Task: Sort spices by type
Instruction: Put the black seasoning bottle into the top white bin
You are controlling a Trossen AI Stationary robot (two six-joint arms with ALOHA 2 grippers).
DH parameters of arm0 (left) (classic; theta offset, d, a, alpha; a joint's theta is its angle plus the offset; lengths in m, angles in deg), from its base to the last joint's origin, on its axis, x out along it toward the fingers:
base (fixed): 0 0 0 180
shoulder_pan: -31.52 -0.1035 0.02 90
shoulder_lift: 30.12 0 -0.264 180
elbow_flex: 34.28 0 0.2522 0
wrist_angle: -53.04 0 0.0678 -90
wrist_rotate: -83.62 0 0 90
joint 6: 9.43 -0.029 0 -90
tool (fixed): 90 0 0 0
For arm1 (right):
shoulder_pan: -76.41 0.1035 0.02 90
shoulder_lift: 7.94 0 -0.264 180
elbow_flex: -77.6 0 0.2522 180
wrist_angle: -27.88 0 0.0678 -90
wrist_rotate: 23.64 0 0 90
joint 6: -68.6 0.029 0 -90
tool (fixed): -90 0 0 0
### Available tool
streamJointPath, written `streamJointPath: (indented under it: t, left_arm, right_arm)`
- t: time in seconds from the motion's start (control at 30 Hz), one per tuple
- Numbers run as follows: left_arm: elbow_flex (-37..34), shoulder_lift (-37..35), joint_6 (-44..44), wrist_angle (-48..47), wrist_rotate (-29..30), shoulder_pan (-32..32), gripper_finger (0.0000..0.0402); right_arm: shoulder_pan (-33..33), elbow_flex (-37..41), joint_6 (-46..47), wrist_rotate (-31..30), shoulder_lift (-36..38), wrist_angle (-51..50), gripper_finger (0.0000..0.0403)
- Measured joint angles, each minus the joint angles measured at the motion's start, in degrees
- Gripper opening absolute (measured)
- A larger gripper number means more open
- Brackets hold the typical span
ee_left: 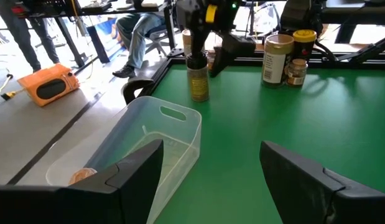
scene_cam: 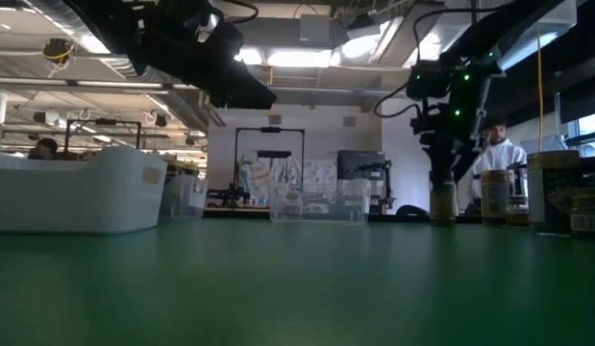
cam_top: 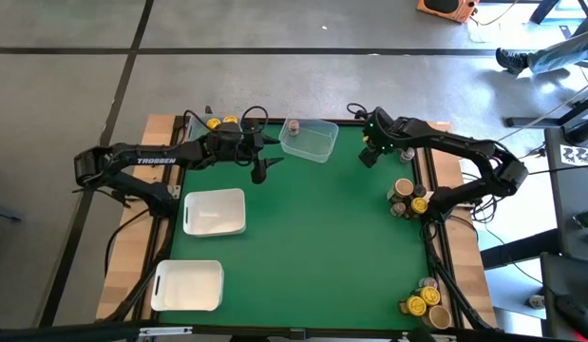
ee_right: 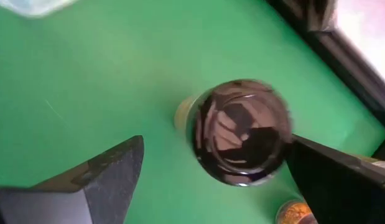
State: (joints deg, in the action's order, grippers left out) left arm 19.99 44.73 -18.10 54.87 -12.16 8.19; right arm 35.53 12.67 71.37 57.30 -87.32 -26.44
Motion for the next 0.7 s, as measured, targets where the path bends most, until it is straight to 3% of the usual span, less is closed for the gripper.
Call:
streamJointPath:
  t: [0.17,0.27,0.7]
  left_arm:
    - [0.0,0.0,0.2,0.0,0.0,0.0,0.0266]
    - [0.0,0.0,0.2,0.0,0.0,0.0,0.0266]
    - [0.0,0.0,0.4,0.0,0.0,0.0,0.0266]
  right_arm:
    - [0.0,0.0,0.0,0.8,-2.6,0.1,0.0378]
    - [0.0,0.0,0.0,0.9,-3.5,0.1,0.0356]
    - [0.0,0.0,-2.6,1.2,-3.8,-0.9,0.0139]
